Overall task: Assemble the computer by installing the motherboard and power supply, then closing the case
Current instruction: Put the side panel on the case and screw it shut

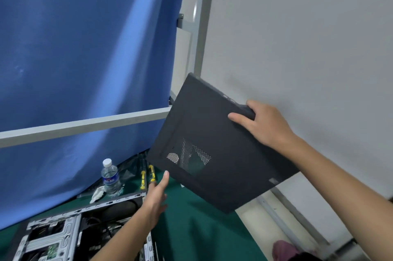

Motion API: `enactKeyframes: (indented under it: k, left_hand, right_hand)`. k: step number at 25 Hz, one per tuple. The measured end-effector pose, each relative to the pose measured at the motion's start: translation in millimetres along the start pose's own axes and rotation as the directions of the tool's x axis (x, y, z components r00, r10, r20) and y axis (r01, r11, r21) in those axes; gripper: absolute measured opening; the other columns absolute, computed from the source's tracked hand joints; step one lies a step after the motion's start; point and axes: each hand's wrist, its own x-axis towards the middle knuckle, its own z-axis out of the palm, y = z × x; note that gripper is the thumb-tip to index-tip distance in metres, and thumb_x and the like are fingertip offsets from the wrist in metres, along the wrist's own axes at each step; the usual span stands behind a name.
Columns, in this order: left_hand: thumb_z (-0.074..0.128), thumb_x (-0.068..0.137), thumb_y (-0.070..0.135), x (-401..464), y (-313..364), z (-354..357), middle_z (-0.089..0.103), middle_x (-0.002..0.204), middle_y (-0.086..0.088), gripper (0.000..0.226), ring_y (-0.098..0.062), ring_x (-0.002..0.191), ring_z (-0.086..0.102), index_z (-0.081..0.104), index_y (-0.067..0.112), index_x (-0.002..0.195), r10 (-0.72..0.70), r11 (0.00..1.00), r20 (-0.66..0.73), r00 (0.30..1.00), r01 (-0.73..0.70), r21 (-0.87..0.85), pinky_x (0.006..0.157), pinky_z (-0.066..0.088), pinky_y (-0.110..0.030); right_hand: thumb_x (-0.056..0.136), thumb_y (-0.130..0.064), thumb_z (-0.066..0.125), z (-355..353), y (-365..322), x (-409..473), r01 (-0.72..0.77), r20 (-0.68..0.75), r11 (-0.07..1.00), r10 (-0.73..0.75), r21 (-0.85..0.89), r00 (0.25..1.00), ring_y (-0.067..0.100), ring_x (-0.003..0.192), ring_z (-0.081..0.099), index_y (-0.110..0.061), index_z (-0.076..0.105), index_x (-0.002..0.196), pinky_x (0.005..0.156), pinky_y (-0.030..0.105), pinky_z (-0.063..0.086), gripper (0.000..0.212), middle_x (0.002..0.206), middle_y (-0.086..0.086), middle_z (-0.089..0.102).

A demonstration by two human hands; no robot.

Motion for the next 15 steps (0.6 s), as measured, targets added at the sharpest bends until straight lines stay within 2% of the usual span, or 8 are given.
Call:
enactKeyframes:
  k: [2, 3, 4, 5, 8, 10, 12, 15]
  left_hand:
    - [0.054, 0.090, 0.063, 0.4, 9.6, 4.2, 0.043, 0.148, -0.001, 0.080, -0.025, 0.131, 0.049, 0.021, 0.029, 0.154, 0.040, 0.998, 0.070, 0.997, -0.036, -0.044, 0.109, 0.037, -0.048]
    - [0.055, 0.090, 0.062, 0.0, 16.0, 6.5, 0.052, 0.132, 0.003, 0.069, -0.021, 0.117, 0.055, 0.030, 0.033, 0.148, 0.069, 0.996, 0.095, 0.993, -0.064, -0.059, 0.107, 0.040, -0.047]
    - [0.056, 0.091, 0.058, -1.6, 23.2, 8.7, 0.057, 0.114, 0.005, 0.049, -0.018, 0.102, 0.058, 0.042, 0.034, 0.132, 0.111, 0.992, 0.104, 0.988, -0.104, -0.069, 0.104, 0.043, -0.045]
    - [0.057, 0.093, 0.052, -1.9, 30.7, 10.6, 0.061, 0.107, 0.006, 0.037, -0.016, 0.096, 0.060, 0.051, 0.031, 0.123, 0.175, 0.984, 0.099, 0.980, -0.169, -0.061, 0.100, 0.047, -0.046]
    - [0.057, 0.099, 0.036, -14.6, 58.4, 15.1, 0.072, 0.117, 0.003, 0.020, -0.017, 0.103, 0.068, 0.061, 0.025, 0.115, 0.408, 0.913, 0.052, 0.912, -0.408, -0.005, 0.094, 0.052, -0.048]
    - [0.058, 0.099, 0.035, -28.6, 79.5, 15.6, 0.073, 0.111, 0.006, 0.016, -0.016, 0.101, 0.069, 0.063, 0.025, 0.111, 0.530, 0.844, 0.004, 0.848, -0.528, 0.090, 0.092, 0.053, -0.046]
    - [0.059, 0.098, 0.036, -43.5, 98.9, 17.4, 0.074, 0.107, 0.007, 0.014, -0.017, 0.101, 0.069, 0.063, 0.027, 0.109, 0.613, 0.777, 0.000, 0.790, -0.603, 0.179, 0.090, 0.055, -0.044]
    - [0.058, 0.099, 0.034, -66.7, 121.5, 22.6, 0.074, 0.106, 0.005, 0.015, -0.019, 0.100, 0.070, 0.064, 0.024, 0.109, 0.675, 0.711, 0.004, 0.738, -0.652, 0.264, 0.086, 0.056, -0.042]
  right_hand:
    - [0.080, -0.070, 0.059, -12.8, 8.2, -11.7, -0.098, -0.054, 0.987, 0.105, 0.125, 0.993, 0.019, 0.059, 0.053, -0.017, 0.046, 0.068, 0.058, 0.037, 0.041, 0.055, 0.061, -0.004, 0.054]
    - [0.079, -0.069, 0.060, -18.0, 14.9, -17.6, -0.135, -0.070, 0.973, 0.150, 0.185, 0.986, 0.021, 0.060, 0.055, -0.014, 0.051, 0.070, 0.059, 0.038, 0.044, 0.057, 0.063, -0.001, 0.058]
    - [0.080, -0.068, 0.062, -21.6, 23.5, -23.4, -0.167, -0.079, 0.953, 0.192, 0.251, 0.978, 0.022, 0.063, 0.060, -0.011, 0.057, 0.073, 0.061, 0.038, 0.048, 0.057, 0.067, 0.001, 0.064]
    - [0.080, -0.067, 0.063, -24.8, 33.7, -28.8, -0.194, -0.086, 0.925, 0.234, 0.327, 0.968, 0.021, 0.067, 0.066, -0.010, 0.062, 0.077, 0.064, 0.039, 0.052, 0.057, 0.072, 0.002, 0.069]
    - [0.082, -0.061, 0.067, -23.9, 71.0, -39.5, -0.280, -0.060, 0.771, 0.380, 0.572, 0.923, 0.024, 0.075, 0.073, -0.009, 0.071, 0.087, 0.071, 0.045, 0.058, 0.052, 0.081, 0.004, 0.075]
    - [0.083, -0.060, 0.067, -11.1, 92.4, -45.0, -0.355, 0.017, 0.652, 0.465, 0.670, 0.885, 0.025, 0.075, 0.074, -0.011, 0.072, 0.088, 0.068, 0.042, 0.059, 0.050, 0.083, 0.005, 0.076]
    - [0.084, -0.059, 0.066, 5.7, 108.3, -49.2, -0.401, 0.094, 0.552, 0.500, 0.731, 0.861, 0.022, 0.077, 0.074, -0.013, 0.073, 0.090, 0.068, 0.035, 0.059, 0.047, 0.086, 0.003, 0.077]
    - [0.086, -0.059, 0.064, 30.3, 120.2, -49.3, -0.468, 0.205, 0.447, 0.519, 0.762, 0.830, 0.022, 0.086, 0.074, -0.014, 0.072, 0.098, 0.086, 0.044, 0.058, 0.048, 0.093, 0.000, 0.077]
